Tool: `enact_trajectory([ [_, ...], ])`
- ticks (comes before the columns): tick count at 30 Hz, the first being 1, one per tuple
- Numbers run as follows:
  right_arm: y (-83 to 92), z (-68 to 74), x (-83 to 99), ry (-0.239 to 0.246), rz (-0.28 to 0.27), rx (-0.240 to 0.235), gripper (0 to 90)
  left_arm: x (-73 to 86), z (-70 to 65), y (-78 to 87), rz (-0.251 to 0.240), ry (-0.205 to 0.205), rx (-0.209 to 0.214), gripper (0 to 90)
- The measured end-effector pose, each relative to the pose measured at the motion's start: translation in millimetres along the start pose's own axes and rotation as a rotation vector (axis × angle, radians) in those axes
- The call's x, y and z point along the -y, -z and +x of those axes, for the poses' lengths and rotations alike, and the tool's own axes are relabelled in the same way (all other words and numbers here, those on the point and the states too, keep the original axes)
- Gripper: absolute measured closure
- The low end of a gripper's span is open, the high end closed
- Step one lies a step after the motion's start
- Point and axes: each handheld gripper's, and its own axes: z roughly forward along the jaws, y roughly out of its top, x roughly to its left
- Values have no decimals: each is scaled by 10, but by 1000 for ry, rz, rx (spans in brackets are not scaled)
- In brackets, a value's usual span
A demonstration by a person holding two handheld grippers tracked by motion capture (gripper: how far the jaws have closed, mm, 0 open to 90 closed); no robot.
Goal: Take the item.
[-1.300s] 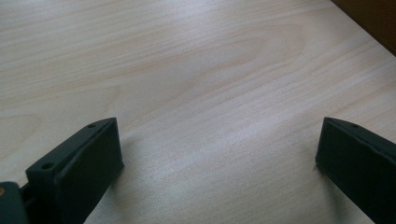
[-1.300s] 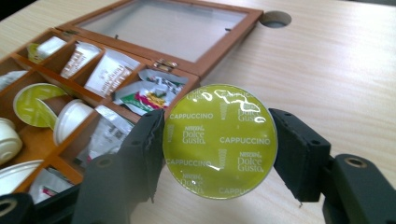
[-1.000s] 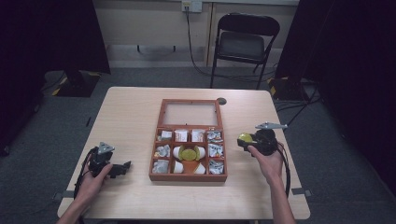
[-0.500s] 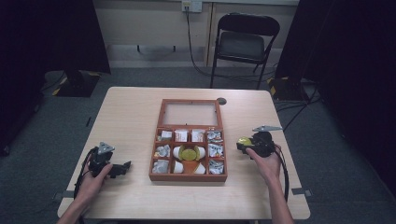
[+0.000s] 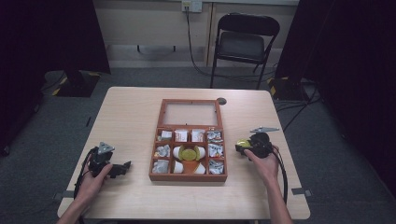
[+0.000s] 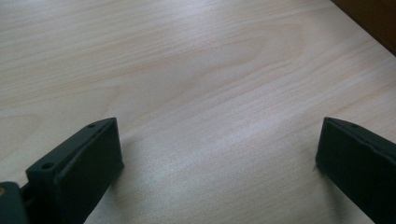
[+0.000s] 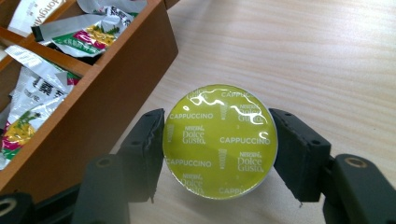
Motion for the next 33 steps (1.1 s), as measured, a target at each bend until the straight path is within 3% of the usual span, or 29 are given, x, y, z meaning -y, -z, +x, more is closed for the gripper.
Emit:
enact_trajectory([
  [9,-44,10,21,5,16,8,382,1,-1,0,-1,-1,0,0],
  [15,-68,9,28,-4,41,21,256,1,-1,0,-1,0,1,0],
  [23,-16,13,16,-8,13,21,210,1,-1,0,-1,0,0,0],
  [33,128,-25,18,-47,-38,11,184,1,-1,1,-1,0,0,0],
])
